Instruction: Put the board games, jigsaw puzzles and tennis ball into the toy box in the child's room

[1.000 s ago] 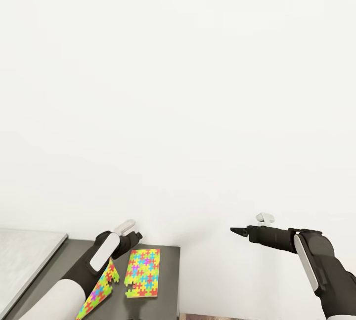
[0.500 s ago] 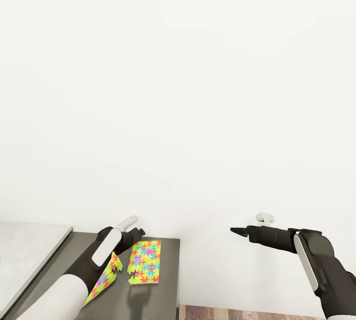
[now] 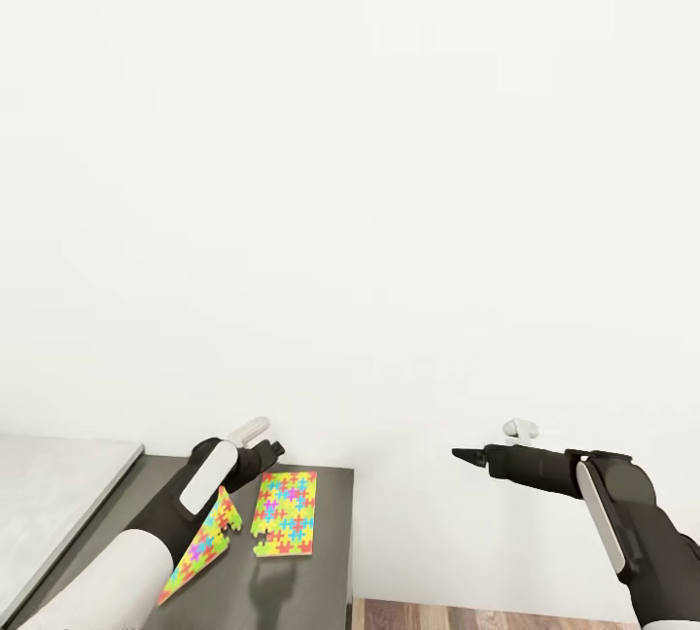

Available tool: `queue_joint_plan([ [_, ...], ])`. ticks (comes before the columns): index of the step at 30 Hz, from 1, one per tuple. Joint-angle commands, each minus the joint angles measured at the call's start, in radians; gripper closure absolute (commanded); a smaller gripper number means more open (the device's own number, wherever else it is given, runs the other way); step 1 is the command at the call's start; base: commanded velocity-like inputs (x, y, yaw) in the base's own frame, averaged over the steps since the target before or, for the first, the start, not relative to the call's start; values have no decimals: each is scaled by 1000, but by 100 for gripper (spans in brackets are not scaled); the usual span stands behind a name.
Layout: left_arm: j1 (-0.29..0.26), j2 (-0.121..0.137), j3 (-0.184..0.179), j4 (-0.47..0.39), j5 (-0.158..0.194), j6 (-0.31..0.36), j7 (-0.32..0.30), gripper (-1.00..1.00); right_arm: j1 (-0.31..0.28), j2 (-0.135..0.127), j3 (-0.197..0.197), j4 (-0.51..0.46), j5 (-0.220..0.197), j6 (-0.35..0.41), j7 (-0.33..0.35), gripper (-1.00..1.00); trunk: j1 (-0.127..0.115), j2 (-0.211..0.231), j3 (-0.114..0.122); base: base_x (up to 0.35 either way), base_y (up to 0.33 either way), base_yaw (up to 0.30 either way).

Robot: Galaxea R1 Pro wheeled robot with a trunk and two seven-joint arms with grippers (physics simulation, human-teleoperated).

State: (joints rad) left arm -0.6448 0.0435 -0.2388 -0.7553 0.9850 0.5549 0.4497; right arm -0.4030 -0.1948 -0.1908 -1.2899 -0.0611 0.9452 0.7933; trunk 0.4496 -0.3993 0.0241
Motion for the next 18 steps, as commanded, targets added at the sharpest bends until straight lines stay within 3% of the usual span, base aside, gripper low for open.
queue_joint_plan([
  [1, 0, 1, -5, -2, 11, -1, 10, -100, 0, 0, -1, 0, -6, 8, -1, -100, 0, -1, -1, -6, 0, 0],
  [14, -18, 0, -6, -1, 6, -1, 8, -100, 0, 0, -1, 0, -6, 4, 0, -100, 50, -92, -41, -3, 0, 0],
  [18, -30, 0, -7, -1, 1, -2, 8, -100, 0, 0, -1, 0, -6, 3, 1, -100, 50, -92, -41, 0, 0, 0],
])
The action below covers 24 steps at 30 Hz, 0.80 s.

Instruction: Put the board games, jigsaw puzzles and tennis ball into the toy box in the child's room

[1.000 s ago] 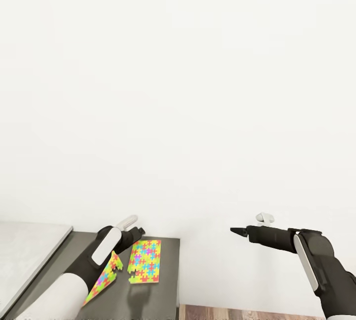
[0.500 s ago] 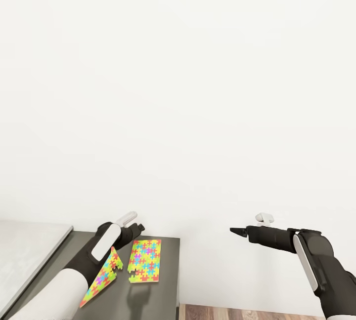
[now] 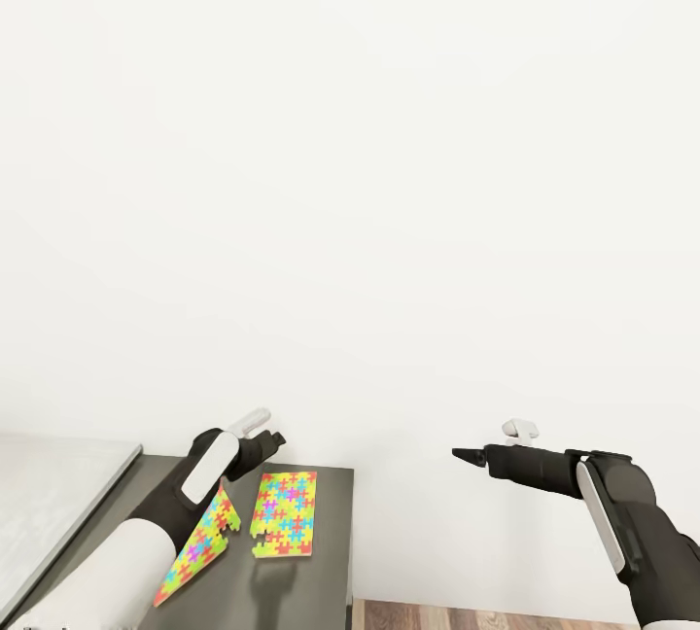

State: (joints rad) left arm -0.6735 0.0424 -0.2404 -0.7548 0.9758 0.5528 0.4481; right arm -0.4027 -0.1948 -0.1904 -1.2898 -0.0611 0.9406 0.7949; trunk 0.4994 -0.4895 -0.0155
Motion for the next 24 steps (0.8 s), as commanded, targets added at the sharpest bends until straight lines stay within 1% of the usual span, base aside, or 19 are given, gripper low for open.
queue_joint_plan([
  [1, -1, 1, -5, -2, 10, 0, 10, -100, -1, 0, -1, 0, -6, 8, -1, -100, 1, -2, -2, 0, 0, 0],
  [6, -11, 2, -8, 1, 5, -4, 6, -100, -1, 0, -2, 0, -6, 8, -1, -100, 1, -2, -2, 0, 0, 0],
  [11, -38, 3, -12, 15, 2, -9, -1, -100, 0, 0, -2, -1, -6, 8, 0, -100, 1, -2, -2, 0, 0, 0],
  [14, -45, 3, -11, 22, 2, -10, -2, -100, 0, 0, -2, -1, -6, 8, 0, -100, 1, -2, -2, 0, 0, 0],
  [18, -63, -1, -8, 41, 7, -8, 0, -100, 0, 0, -1, -2, -6, 7, 0, -100, 1, -2, -2, 0, 0, 0],
  [24, -73, 0, -5, 51, 18, 0, 1, -100, 1, 0, 1, -2, -6, 8, 0, -100, 1, -2, -2, 0, 0, 0],
])
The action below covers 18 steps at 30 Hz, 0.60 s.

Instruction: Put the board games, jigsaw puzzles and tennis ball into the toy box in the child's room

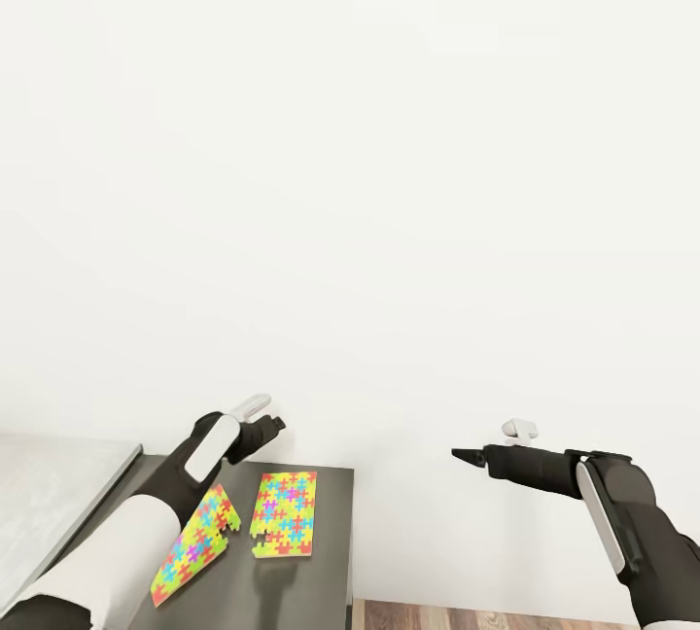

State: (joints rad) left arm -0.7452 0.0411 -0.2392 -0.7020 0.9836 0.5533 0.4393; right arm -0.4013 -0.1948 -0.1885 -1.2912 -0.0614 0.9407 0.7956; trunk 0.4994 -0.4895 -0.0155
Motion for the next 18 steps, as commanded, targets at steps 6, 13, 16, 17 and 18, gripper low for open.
queue_joint_plan([
  [6, -7, 4, -4, 9, 38, 22, 7, -100, -1, 0, 1, 0, -6, 8, -1, -100, 1, -2, -2, 0, 0, 0],
  [13, -11, 5, -4, 15, 54, 38, 5, -100, 0, 0, 0, -1, -6, 9, -1, -100, 1, -2, -2, 0, 0, 0],
  [16, -17, 5, -4, 22, 58, 43, 5, -100, 0, 0, 0, -1, -6, 9, -1, -100, 12, -23, -11, 0, 0, 0],
  [17, -20, 5, -4, 26, 60, 45, 4, -100, 1, 0, 0, -1, -6, 9, -1, -100, 16, -30, -14, 0, 0, 0],
  [18, -20, 5, -4, 26, 60, 45, 4, -100, 1, 0, 0, -1, -6, 9, -1, -100, 20, -37, -17, 0, 0, 0],
])
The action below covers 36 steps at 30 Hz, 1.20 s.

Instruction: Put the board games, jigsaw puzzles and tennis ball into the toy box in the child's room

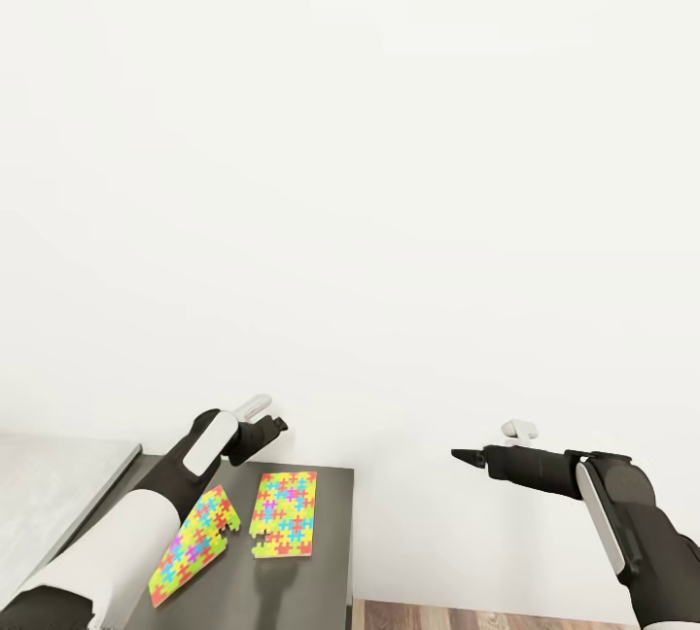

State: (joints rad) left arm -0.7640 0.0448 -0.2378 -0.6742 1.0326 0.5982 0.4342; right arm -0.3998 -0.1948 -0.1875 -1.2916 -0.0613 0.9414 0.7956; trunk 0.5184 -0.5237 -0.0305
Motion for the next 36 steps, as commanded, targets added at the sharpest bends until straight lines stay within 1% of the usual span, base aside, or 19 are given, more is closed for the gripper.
queue_joint_plan([
  [1, -4, 1, -6, 3, 12, 1, 9, -100, -1, 0, -1, 0, -6, 8, -1, -100, 4, -9, -5, 0, 0, 0],
  [19, -31, 3, -5, 75, 19, 7, 2, -100, -1, -1, -6, 0, -6, 9, -1, -100, 73, -135, -62, 0, 0, 0],
  [22, -41, 3, -5, 95, 20, 7, -10, -100, -1, -2, -7, -1, -6, 9, -1, -100, 85, -156, -71, 0, 0, 0],
  [27, -60, 2, -6, 141, 19, 8, -48, -100, -2, -5, -8, -1, -6, 9, -2, -100, 104, -191, -87, 0, 0, 0],
  [36, -78, 3, -6, 190, 15, 7, -77, -100, -2, -9, -10, -1, -6, 9, -1, -100, 139, -254, -115, 0, 0, 0],
])
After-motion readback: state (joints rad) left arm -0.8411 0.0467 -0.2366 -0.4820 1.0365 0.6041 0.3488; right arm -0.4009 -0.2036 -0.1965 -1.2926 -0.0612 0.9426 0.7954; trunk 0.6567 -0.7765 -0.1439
